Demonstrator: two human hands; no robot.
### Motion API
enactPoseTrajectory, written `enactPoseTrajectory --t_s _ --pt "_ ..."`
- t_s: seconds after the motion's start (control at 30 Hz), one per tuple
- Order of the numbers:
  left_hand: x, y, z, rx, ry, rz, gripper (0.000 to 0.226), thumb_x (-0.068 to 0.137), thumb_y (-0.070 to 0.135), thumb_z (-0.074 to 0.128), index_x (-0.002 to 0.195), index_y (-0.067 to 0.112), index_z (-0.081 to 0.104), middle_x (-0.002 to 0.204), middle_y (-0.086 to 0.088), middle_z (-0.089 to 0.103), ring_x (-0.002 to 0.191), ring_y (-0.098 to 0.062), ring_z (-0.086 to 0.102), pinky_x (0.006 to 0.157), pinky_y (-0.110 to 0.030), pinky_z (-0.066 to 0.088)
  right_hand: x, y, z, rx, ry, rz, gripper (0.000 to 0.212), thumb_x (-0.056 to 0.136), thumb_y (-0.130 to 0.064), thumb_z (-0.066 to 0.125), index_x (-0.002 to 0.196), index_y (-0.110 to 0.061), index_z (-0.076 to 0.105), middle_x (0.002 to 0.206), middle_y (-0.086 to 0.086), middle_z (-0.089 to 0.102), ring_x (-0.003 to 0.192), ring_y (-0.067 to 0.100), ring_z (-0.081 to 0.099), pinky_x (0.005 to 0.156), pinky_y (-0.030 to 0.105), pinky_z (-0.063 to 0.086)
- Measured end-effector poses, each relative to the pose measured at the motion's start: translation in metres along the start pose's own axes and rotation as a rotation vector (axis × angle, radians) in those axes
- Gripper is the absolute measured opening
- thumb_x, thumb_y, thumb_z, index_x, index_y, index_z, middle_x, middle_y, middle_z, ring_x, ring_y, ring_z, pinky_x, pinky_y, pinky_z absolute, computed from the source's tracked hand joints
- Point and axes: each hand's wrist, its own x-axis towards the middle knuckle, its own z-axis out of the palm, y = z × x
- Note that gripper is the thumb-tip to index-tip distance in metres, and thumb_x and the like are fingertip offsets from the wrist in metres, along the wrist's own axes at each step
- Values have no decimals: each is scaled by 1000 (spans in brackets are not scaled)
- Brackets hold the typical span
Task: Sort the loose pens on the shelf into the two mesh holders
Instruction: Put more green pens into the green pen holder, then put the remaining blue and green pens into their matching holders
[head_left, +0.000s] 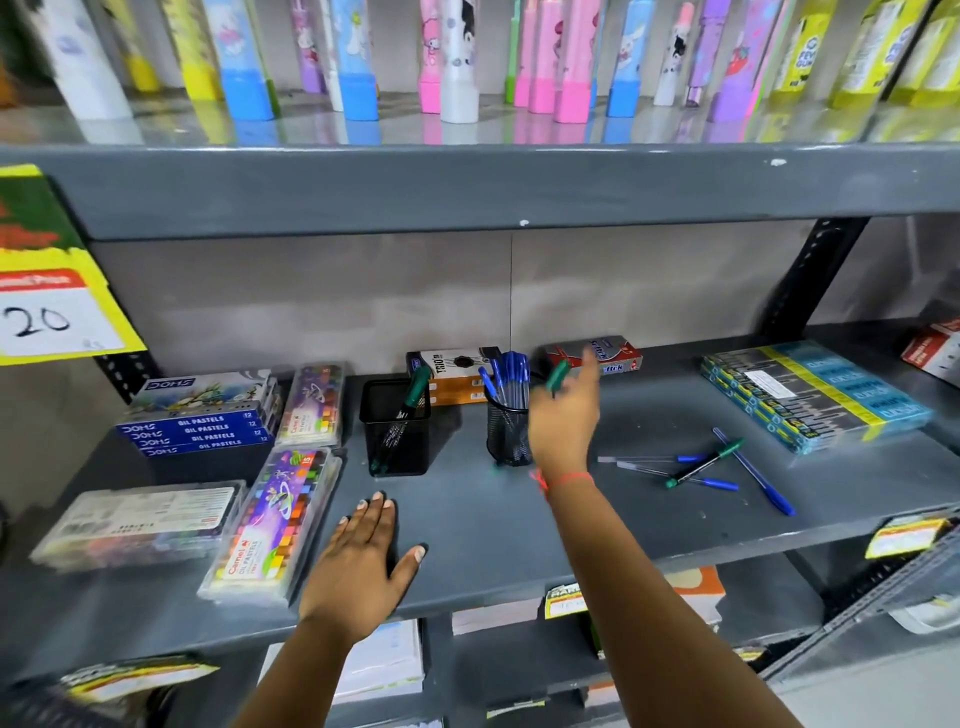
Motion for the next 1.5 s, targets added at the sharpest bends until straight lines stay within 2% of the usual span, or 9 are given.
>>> enactPoseTrajectory --t_s 0.1,0.17,0.23,0.5,0.7,0.93,1.1,1.27,1.5 --pt "1 -3 2 -3 16 -3 129 38 80 -34 144 15 3 155 -1 2 141 -13 -1 106 -24 -7 -6 -42 31 62 -1 -231 73 80 17 46 141 -20 33 129 17 45 106 26 54 98 31 48" --pt "2 -3 4 -14 27 5 129 39 80 -33 144 15 5 155 -1 4 141 -14 0 106 -23 -7 -8 -53 52 -5 -8 -360 64 76 19 45 133 -9 45 113 20 48 88 22 48 77 10 40" --pt "2 -2 4 -24 27 8 128 42 81 -31 144 15 8 155 -2 6 141 -14 2 106 -23 -7 -9 -51 71 -125 -92 -420 58 75 17 45 129 -5 49 112 24 49 81 27 49 65 15 33" --pt "4 -7 8 -19 82 32 105 69 78 -9 141 9 26 150 -7 25 138 -19 21 105 -18 -6 -3 6 99 -544 -381 -303 54 84 11 45 134 -13 45 130 23 47 109 40 56 94 41 49" --pt "3 -7 7 -21 55 25 118 51 83 -20 144 15 8 155 -1 6 141 -13 2 106 -21 -9 4 14 69 -423 -169 -293 50 83 9 42 129 -10 49 123 21 50 108 37 55 92 45 50" --pt "4 -4 6 2 42 7 101 60 70 -6 144 15 7 155 -1 6 141 -13 1 108 -24 -5 37 44 -33 -745 240 -64 39 85 -7 50 123 -14 54 128 20 48 116 39 43 92 45 42" --pt "6 -4 12 -2 48 -4 100 63 69 -1 143 12 17 153 -5 15 141 -17 9 112 -29 3 63 70 -100 -1065 185 185 35 93 -18 43 127 -20 50 148 13 30 139 31 20 110 56 21" --pt "6 -3 13 -11 57 -3 98 64 69 1 143 11 19 153 -6 17 140 -17 11 113 -29 5 66 79 -121 -1208 144 271 34 92 -10 41 123 -12 55 139 16 39 127 37 38 103 55 32" --pt "5 -4 12 -12 49 -6 98 64 70 0 143 14 16 154 -4 14 141 -16 9 112 -28 3 65 80 -119 -855 204 250 34 91 -1 37 124 -1 45 135 24 33 111 51 50 95 53 44"
